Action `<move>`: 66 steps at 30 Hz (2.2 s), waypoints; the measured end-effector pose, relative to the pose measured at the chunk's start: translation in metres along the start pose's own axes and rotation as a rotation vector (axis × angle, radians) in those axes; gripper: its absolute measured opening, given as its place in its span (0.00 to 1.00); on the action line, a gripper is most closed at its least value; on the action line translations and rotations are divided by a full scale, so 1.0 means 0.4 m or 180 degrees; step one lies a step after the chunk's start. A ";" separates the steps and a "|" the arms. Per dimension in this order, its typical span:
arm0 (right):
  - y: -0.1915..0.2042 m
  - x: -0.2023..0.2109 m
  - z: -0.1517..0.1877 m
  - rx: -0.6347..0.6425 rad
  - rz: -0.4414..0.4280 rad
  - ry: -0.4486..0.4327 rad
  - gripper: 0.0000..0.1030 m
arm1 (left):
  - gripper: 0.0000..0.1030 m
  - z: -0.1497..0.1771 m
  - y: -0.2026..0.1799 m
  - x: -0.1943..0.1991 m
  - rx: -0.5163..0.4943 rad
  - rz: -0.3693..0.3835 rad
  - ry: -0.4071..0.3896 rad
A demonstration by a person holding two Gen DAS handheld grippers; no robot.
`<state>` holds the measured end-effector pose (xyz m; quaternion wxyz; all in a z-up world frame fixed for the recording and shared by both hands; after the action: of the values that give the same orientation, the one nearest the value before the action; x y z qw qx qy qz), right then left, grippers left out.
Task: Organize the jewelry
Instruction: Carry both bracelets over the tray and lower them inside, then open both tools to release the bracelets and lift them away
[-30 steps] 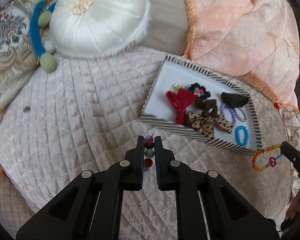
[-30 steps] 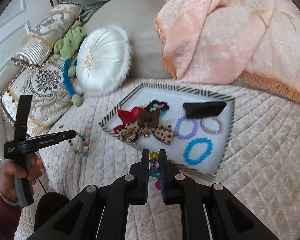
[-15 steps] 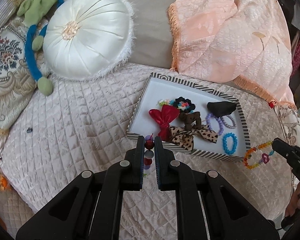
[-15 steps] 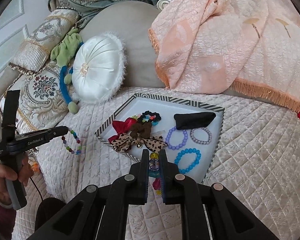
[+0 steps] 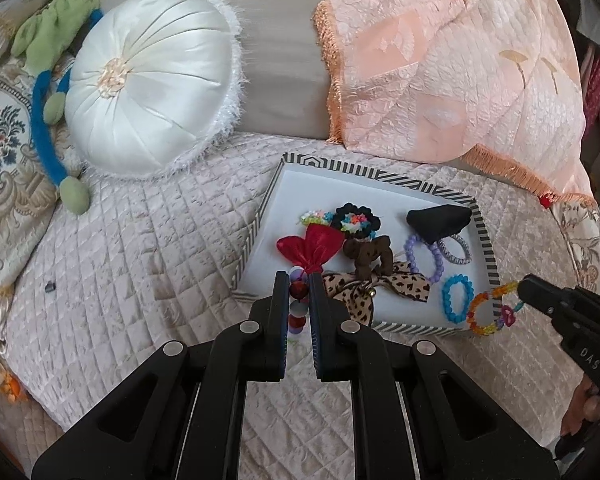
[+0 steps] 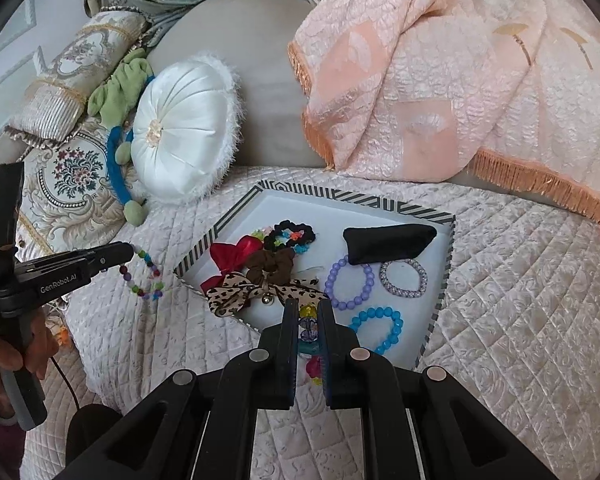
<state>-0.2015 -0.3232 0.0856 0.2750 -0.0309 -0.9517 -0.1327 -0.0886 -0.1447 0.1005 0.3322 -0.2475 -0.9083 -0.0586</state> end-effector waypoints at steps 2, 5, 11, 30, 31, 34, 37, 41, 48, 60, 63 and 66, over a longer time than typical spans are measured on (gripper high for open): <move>0.000 -0.016 0.001 0.0011 0.0000 0.0032 0.08 | 0.08 -0.009 -0.011 -0.013 -0.0010 0.0011 0.0008; 0.003 -0.039 0.001 0.0028 -0.0014 0.0076 0.08 | 0.08 -0.023 -0.026 -0.031 0.0010 0.0040 0.0022; 0.018 -0.076 -0.004 0.0012 -0.0102 0.0123 0.08 | 0.08 -0.059 -0.072 -0.071 -0.0021 0.0079 0.0040; -0.133 -0.199 0.093 -0.0291 0.0085 0.0391 0.08 | 0.08 -0.097 -0.307 -0.340 -0.0024 0.0443 0.0336; -0.135 -0.201 0.094 -0.0292 0.0085 0.0381 0.08 | 0.08 -0.087 -0.304 -0.363 -0.0037 0.0401 0.0374; -0.134 -0.205 0.095 -0.0294 0.0059 0.0348 0.08 | 0.08 -0.061 -0.274 -0.422 -0.0040 0.0240 0.0465; -0.128 -0.214 0.092 -0.0222 0.0068 0.0330 0.08 | 0.08 -0.038 -0.241 -0.461 0.0039 0.0169 0.0587; -0.119 -0.222 0.087 -0.0182 0.0069 0.0298 0.08 | 0.08 -0.021 -0.217 -0.487 0.0023 0.0081 0.0622; -0.133 -0.218 0.088 -0.0252 0.0175 0.0276 0.10 | 0.15 -0.022 -0.209 -0.475 0.0032 0.0106 0.0557; -0.119 -0.164 0.093 -0.0306 0.0290 0.0167 0.33 | 0.47 -0.016 -0.167 -0.343 0.0051 0.0067 0.0300; -0.107 -0.143 0.081 -0.0278 0.0366 0.0086 0.35 | 0.47 -0.013 -0.151 -0.282 -0.0060 -0.0059 0.0117; -0.086 -0.125 0.069 -0.0206 0.0454 0.0036 0.37 | 0.47 -0.007 -0.138 -0.233 -0.0083 -0.0109 -0.0006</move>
<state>-0.1779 -0.3483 0.0287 0.2881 -0.1067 -0.9408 -0.1436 -0.0527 -0.2320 0.0469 0.3270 -0.2362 -0.9119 -0.0759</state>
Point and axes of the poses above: each gripper's, at about its wrist camera, not at the fingertips, and x roughly against the way its jaws point, y to its left, z to its underside, the point moved 7 cm from there along -x, roughly the way its jaws point, and after that the axes turned 13 degrees about -y, right-handed, at the moved point
